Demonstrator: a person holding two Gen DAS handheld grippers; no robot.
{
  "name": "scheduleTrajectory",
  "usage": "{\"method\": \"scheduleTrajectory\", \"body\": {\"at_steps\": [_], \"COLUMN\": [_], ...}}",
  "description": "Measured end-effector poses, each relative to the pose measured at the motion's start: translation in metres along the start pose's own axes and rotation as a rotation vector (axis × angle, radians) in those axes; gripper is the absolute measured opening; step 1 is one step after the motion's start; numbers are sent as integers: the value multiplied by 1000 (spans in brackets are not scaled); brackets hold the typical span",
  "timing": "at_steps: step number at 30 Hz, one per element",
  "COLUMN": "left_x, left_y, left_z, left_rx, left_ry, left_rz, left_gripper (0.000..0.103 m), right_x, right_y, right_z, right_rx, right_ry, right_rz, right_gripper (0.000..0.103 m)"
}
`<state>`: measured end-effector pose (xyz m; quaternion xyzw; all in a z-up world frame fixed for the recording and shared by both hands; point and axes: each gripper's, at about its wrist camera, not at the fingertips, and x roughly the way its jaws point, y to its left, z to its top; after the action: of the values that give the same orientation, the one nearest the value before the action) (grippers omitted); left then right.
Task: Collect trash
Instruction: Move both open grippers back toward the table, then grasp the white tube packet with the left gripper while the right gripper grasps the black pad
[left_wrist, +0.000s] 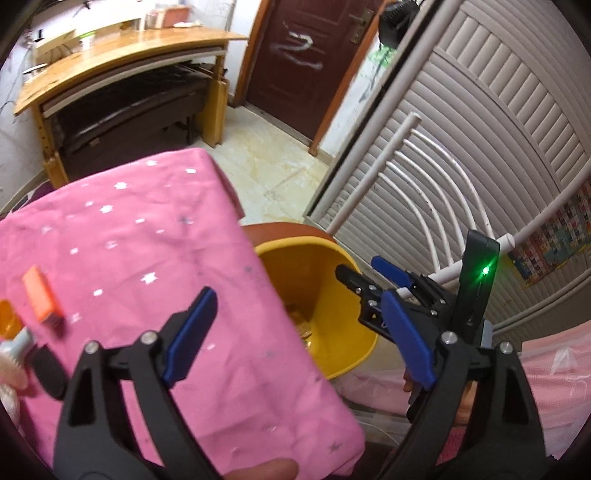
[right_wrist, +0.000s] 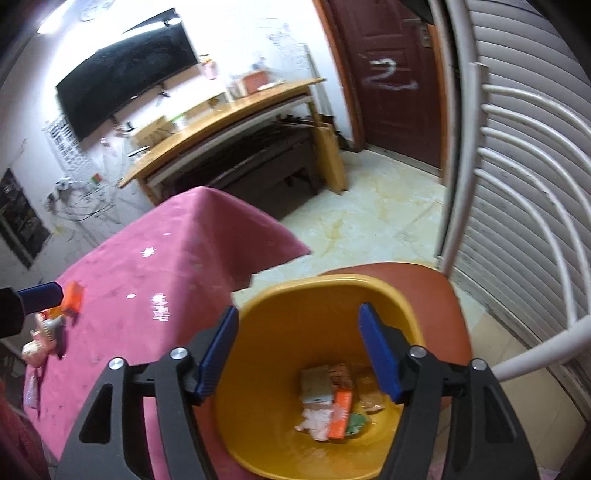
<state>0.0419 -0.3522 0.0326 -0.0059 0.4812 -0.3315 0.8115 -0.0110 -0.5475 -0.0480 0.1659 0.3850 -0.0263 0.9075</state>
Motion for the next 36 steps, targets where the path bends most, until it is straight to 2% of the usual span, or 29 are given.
{"method": "scheduleTrajectory", "body": {"at_steps": [6,19,25,29,33,36], "left_x": [-33,-114,-140,-152,-157,-157], "left_y": [27,95,130,155,173,185], "left_z": [-17,-53,-78,-96,-115,-127], "left_rx": [-44,-88,-116,-146,-152,-165], "left_ry": [-47,-140,-139,-125,-98,-70], "left_rz": [51,183,292,356,396,381], "left_gripper": [93,96,96,96,96,96], "right_x": [2,-1,-6,-8,-2,8], "right_y": [45,80,94,123,158,184], "right_z": [-1,-5,-6,-11,-19,-23], "right_rx": [-106,-184,-197,-235,-283,-317], "right_ry": [-1,-2,-15,-11,17,52], "right_rz": [71,118,160,233,280,297], "right_gripper": [74,80,80,81,82,82]}}
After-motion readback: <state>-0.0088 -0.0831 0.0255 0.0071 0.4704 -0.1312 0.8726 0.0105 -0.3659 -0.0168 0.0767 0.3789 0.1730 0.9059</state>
